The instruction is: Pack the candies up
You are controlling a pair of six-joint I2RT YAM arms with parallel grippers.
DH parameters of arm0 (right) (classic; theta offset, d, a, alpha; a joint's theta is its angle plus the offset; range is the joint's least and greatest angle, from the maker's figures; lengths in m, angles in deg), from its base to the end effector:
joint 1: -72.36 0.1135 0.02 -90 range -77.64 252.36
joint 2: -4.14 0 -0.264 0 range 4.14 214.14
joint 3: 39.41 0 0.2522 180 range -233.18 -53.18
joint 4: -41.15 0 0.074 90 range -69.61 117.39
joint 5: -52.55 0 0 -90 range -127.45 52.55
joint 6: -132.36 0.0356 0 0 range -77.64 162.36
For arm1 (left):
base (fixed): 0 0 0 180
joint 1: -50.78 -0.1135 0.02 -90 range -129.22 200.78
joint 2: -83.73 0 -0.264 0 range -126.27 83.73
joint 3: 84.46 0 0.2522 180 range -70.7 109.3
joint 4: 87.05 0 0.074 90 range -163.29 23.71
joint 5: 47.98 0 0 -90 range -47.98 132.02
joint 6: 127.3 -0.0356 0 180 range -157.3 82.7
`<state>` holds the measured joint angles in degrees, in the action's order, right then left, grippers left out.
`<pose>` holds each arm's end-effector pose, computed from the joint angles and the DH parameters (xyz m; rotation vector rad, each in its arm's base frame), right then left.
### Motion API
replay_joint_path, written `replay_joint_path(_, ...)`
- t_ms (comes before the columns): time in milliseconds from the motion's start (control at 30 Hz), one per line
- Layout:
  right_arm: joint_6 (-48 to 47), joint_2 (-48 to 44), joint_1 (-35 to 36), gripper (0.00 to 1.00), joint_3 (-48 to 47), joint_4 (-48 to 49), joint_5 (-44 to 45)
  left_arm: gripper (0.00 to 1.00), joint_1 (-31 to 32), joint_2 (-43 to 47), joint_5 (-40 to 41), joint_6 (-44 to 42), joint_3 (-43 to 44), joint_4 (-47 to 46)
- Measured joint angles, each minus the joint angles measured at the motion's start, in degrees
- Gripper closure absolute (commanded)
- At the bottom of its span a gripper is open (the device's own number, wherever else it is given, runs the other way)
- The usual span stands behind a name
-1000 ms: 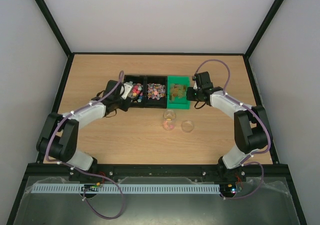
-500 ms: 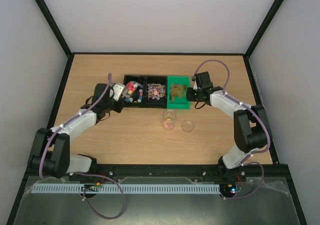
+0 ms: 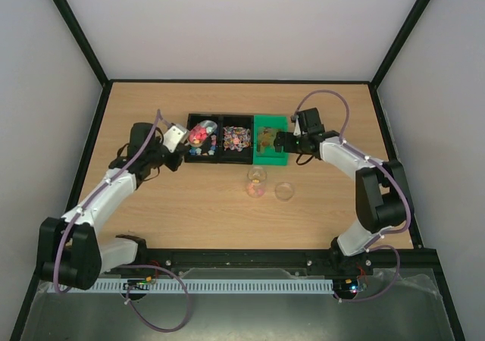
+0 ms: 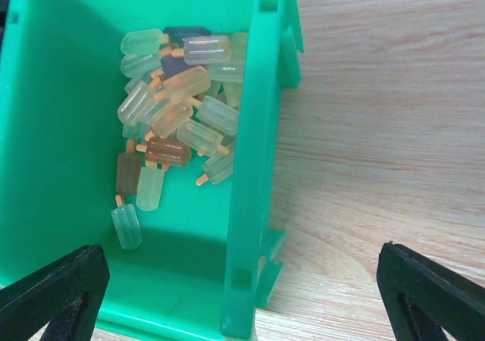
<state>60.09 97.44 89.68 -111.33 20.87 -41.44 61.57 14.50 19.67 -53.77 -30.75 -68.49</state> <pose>0.3352 0.1071 0.2123 -0.0281 2.3277 0.3919 0.2509 -0.0616 0.2329 0.7175 2.0131 -0.3635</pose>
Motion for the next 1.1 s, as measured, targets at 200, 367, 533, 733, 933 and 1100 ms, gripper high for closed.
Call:
replay_joint_path(200, -1.09, -2.54, -1.42, 0.01, -0.02, -0.04, -1.38, 0.98, -0.2, 3.54, -5.4, -7.67, 6.08, 9.07)
replay_joint_path(367, -3.98, -5.16, -2.05, 0.01, -0.02, -0.04, -4.57, 0.98, -0.13, 4.63, -9.86, -14.36, 10.14, 16.5)
replay_joint_path(533, -8.66, -8.24, -2.1, 0.01, 0.26, -0.07, -11.06, 0.98, 3.34, 4.52, -12.35, -20.94, 14.1, 24.37)
replay_joint_path(733, -12.17, -10.16, -2.25, 0.01, 0.52, -0.72, -16.76, 0.98, 11.06, 3.34, -12.55, -25.24, 16.33, 29.81)
replay_joint_path(933, -14.49, -10.16, -3.1, 0.01, 0.57, -2.69, -21.42, 0.98, 16.37, -0.07, -11.56, -27.04, 18.97, 34.29)
replay_joint_path(1100, -15.1, -10.14, -3.78, 0.01, 0.57, -2.89, -23.02, 0.98, 18.08, -2.43, -9.73, -27.96, 21.55, 37.44)
